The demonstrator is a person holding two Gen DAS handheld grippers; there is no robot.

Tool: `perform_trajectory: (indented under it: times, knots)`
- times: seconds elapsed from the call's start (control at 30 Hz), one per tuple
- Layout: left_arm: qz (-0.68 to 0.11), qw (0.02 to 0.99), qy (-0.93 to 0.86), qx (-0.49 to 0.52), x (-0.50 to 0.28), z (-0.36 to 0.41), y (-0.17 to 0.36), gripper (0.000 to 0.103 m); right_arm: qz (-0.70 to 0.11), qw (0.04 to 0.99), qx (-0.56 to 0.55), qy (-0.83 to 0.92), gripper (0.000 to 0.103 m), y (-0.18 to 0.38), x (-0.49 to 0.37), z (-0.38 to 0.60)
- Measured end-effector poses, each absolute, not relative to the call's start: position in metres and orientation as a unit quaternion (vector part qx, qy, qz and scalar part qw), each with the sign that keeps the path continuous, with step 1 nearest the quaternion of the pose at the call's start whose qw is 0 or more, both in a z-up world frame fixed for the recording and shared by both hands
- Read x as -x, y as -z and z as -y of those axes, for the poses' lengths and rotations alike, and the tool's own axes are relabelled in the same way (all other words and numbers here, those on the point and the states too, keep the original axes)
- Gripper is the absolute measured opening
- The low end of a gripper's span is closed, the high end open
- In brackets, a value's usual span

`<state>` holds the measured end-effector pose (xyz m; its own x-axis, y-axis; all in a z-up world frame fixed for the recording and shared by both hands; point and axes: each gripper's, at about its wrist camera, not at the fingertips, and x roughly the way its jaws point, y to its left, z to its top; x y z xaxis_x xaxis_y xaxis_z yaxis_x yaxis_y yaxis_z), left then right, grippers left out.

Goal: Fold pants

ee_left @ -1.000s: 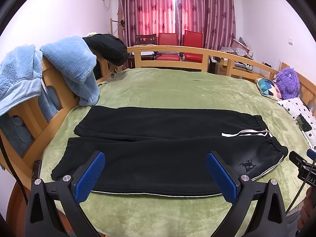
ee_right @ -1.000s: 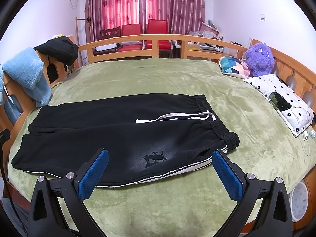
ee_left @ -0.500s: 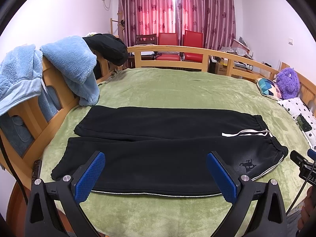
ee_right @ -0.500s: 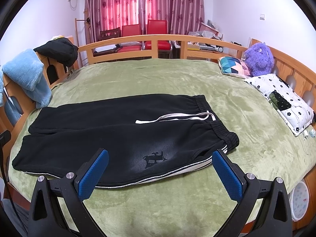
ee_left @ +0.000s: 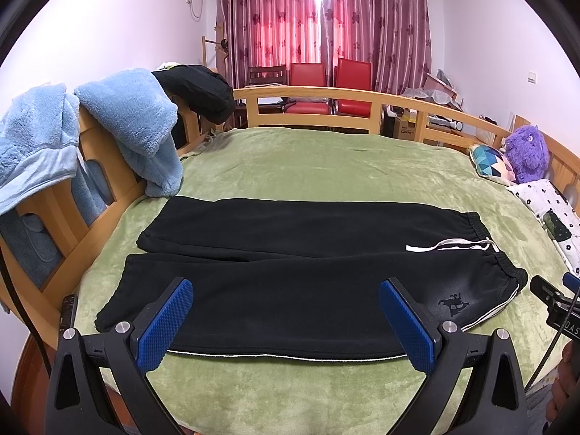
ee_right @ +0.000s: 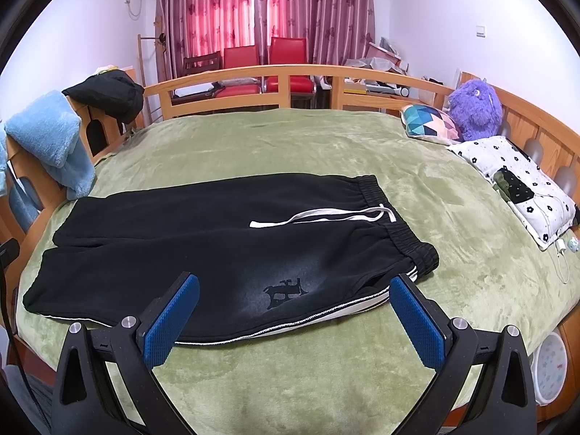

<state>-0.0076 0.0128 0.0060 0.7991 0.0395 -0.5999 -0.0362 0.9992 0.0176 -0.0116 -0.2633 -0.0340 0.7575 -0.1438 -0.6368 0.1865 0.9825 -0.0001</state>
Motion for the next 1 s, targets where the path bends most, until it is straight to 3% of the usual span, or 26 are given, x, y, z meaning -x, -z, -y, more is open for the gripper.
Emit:
perform_trajectory:
  times: [0.3, 0.6, 0.67, 0.73, 1.0]
  knots:
    - [-0.313, 0.95, -0.023, -0.002, 0.017, -0.022, 0.002, 0.103, -0.324, 0.943, -0.029, 0.077, 0.103, 0.036, 0.019, 0.257]
    - [-0.343, 0.938, -0.03, 0.029, 0.009, -0.063, 0.056, 0.103, -0.338, 0.936, -0.049, 0.081, 0.103, 0.077, 0.003, 0.272]
    - [-0.352, 0.935, -0.033, 0.03, 0.004, -0.068, 0.071, 0.103, -0.351, 0.93, -0.064, 0.083, 0.101, 0.092, -0.006, 0.28]
    - [-0.364, 0.93, -0.03, 0.044, -0.003, -0.076, 0.087, 0.103, -0.362, 0.924, -0.074, 0.093, 0.092, 0.107, -0.012, 0.289]
    - [-0.415, 0.902, -0.043, 0.107, -0.03, -0.126, 0.144, 0.097, -0.413, 0.897, -0.11, 0.113, 0.088, 0.171, -0.022, 0.322]
